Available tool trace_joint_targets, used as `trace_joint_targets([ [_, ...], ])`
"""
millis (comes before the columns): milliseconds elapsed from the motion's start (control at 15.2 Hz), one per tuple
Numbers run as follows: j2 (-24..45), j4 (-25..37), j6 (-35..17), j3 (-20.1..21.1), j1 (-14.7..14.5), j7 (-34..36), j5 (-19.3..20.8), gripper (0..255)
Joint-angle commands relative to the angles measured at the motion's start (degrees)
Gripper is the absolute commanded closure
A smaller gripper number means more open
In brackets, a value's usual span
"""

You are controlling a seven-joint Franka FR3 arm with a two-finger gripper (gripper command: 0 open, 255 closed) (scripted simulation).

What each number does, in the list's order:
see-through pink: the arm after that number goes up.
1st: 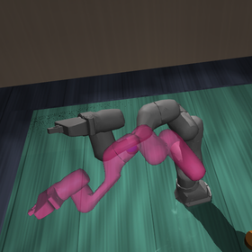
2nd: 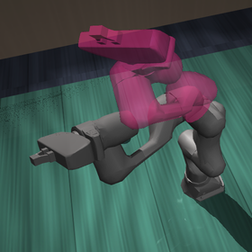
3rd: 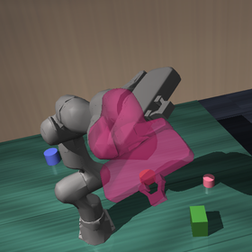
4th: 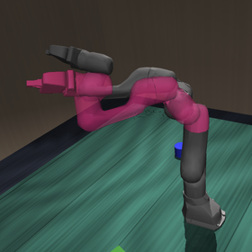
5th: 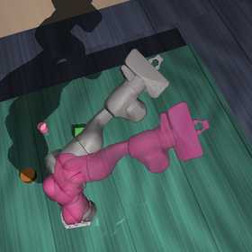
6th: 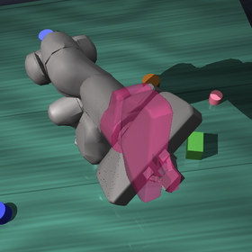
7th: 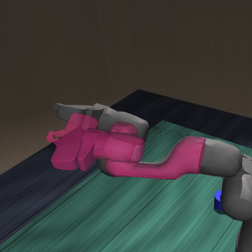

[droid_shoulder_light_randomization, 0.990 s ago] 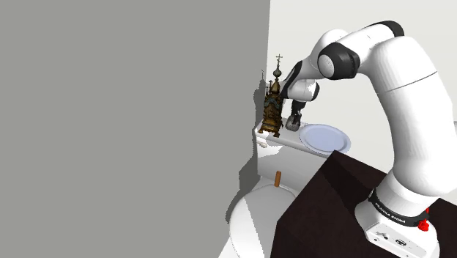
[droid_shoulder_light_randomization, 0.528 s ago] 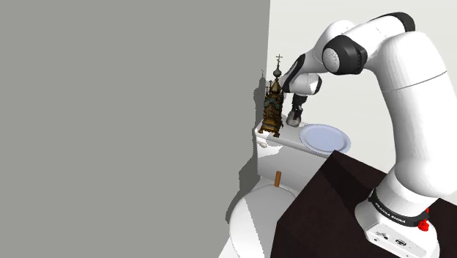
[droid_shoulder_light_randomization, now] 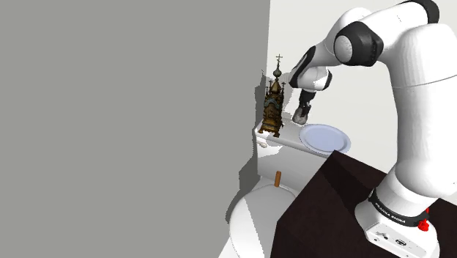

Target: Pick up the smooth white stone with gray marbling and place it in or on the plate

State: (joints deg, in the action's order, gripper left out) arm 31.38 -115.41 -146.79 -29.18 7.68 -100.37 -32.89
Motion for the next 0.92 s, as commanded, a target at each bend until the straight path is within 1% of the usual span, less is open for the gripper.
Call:
trace_joint_targets([
  [0, -2.9, -4.2, -1.4, -0.7, 0.5, -2.4, 0.0, 255],
  [396, -10.6, -14.4, -4.1, -3.7, 2.5, -8.8, 1.1, 255],
  [660, -14.8, -19.4, -5.2, -6.1, 3.9, -12.2, 2.5, 255],
  [858, -12.4, -19.0, -6.6, -4.0, 5.5, -14.7, -0.7, 255],
])
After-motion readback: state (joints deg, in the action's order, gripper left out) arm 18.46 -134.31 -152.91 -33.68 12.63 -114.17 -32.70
